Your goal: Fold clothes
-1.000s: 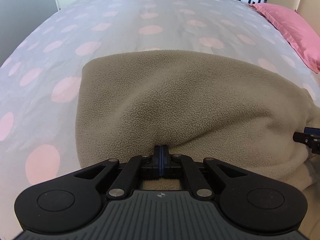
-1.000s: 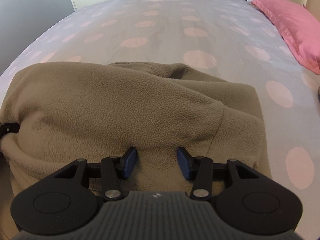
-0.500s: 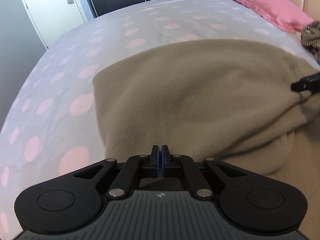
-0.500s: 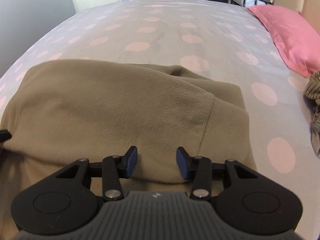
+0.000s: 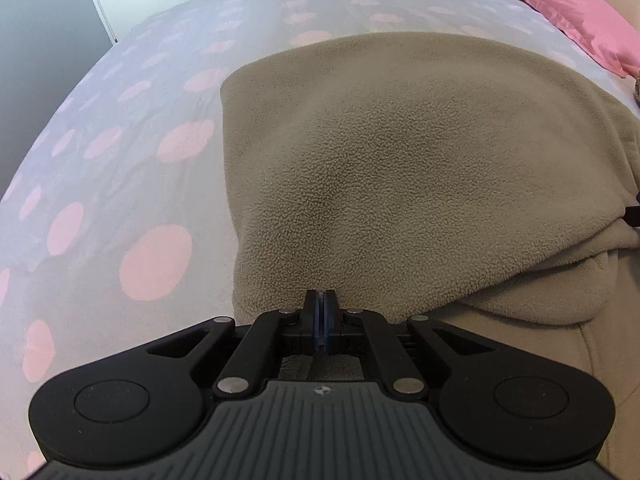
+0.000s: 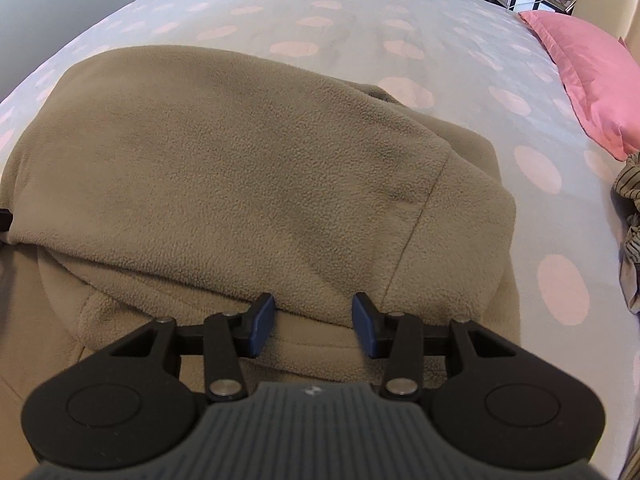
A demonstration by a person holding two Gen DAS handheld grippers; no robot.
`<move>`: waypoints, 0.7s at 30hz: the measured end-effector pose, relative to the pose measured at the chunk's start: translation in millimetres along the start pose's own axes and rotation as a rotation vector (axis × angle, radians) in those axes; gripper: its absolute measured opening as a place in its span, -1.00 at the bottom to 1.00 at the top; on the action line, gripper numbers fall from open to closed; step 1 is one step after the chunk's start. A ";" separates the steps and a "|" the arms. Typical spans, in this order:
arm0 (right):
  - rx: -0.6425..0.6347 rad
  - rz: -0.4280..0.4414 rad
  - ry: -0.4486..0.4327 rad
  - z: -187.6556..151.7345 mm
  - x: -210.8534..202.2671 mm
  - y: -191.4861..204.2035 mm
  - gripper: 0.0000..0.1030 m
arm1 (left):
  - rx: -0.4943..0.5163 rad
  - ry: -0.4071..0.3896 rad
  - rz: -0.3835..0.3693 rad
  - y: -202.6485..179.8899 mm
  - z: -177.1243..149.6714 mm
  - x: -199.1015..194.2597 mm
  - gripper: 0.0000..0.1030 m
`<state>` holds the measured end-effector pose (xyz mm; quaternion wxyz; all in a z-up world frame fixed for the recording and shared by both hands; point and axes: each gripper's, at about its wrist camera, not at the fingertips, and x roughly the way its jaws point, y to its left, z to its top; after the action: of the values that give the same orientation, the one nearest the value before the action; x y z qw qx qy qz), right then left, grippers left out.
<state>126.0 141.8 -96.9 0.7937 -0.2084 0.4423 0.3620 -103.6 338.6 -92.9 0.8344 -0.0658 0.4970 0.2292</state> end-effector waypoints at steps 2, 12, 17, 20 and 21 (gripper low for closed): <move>0.028 0.008 -0.004 10.6 -13.5 -5.4 -0.13 | -0.021 -0.032 -0.029 3.8 10.2 -12.8 -0.97; 0.111 0.130 -0.243 85.0 -39.2 0.8 -0.21 | -0.055 -0.193 -0.112 5.7 93.8 -24.5 -0.94; 0.087 0.151 -0.235 115.3 10.8 30.1 -0.22 | -0.094 -0.196 -0.123 2.7 120.2 17.3 -0.88; 0.084 0.135 -0.193 117.7 42.8 38.1 -0.21 | -0.112 -0.131 -0.062 8.0 119.9 48.9 -0.88; 0.089 0.141 -0.182 116.5 52.2 37.4 -0.22 | -0.115 -0.092 -0.044 10.9 118.5 60.6 -0.88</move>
<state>180.0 262.3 -81.0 0.8117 -0.1078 0.3973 0.4144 10.6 407.5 -84.8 0.8560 -0.1140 0.4426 0.2418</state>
